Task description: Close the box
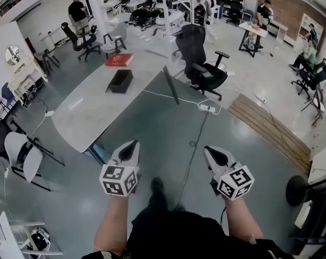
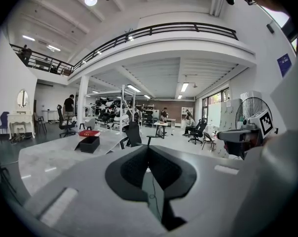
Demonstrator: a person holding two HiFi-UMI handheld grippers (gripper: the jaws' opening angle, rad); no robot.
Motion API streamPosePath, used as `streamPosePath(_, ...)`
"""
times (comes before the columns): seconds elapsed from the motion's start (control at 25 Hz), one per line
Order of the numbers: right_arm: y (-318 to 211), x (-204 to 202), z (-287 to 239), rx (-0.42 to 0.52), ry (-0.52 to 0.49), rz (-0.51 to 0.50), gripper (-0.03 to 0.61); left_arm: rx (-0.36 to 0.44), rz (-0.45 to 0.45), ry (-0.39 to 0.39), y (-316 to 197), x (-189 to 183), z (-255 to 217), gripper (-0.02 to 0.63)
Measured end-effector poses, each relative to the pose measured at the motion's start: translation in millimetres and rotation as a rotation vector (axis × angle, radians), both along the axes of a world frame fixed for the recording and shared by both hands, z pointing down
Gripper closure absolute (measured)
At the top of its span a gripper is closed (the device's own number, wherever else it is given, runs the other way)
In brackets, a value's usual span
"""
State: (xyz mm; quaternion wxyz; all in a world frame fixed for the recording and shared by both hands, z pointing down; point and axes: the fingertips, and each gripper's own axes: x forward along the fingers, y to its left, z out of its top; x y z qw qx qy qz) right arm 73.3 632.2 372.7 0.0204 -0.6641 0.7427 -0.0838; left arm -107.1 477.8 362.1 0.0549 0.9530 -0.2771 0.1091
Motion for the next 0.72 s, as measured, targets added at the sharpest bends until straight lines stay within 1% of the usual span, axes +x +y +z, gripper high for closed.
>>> streamPosePath(0.2, -30, 5, 7, -0.022, -0.004, -0.003, 0.575, -0.020, -0.007, 0.013, -33, 4, 13, 0.617)
streamPosePath(0.36, -70, 15, 12, -0.046, 0.002, 0.008, 0.575, -0.030, 0.001, 0.020, -75, 14, 20, 0.617)
streamPosePath(0.56, -145, 24, 21, -0.076, 0.009, -0.004, 0.575, -0.046, 0.007, 0.036, -146, 26, 29, 0.617)
streamPosePath(0.72, -210, 23, 23, -0.103, 0.003, -0.024, 0.575, -0.067, 0.004, 0.041, -207, 30, 33, 0.617)
